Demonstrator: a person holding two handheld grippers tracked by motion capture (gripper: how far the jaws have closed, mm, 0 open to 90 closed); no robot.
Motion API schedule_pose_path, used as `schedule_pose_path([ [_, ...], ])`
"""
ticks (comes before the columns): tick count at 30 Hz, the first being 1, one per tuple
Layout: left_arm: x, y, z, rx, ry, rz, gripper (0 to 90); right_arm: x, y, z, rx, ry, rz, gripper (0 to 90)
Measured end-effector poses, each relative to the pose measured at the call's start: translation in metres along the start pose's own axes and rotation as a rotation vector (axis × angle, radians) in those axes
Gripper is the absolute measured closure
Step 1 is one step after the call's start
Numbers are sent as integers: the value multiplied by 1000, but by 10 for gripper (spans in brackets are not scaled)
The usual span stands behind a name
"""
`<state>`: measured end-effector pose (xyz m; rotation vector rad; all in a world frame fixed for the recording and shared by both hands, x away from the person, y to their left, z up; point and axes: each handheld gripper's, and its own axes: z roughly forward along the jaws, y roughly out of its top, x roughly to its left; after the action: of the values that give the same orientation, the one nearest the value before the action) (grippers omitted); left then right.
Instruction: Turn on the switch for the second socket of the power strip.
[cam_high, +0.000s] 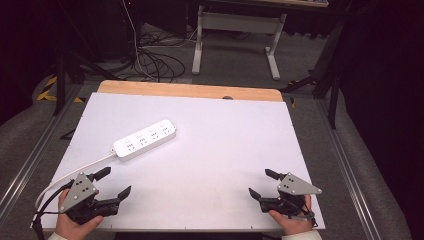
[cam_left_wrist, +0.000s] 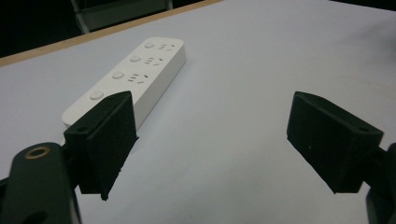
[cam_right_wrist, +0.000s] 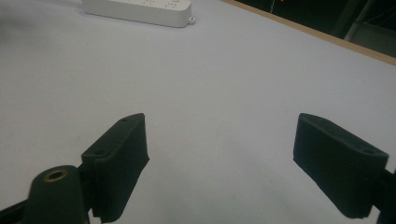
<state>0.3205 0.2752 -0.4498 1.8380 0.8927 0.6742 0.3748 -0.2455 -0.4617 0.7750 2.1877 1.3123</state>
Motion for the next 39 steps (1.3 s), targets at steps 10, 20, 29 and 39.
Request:
schedule_pose_path([
  [10,9,9,5,119,-51,-79,166,0,-2,-1,12,-6,-1,200],
  [20,18,24,8,115,-43,-66,168,1,-4,-4,17,-15,0,201],
  [29,26,42,11,110,-33,-52,175,2,-5,-5,19,-21,6,201],
  [39,35,59,16,110,-16,-44,175,2,-6,-4,27,-20,7,203],
])
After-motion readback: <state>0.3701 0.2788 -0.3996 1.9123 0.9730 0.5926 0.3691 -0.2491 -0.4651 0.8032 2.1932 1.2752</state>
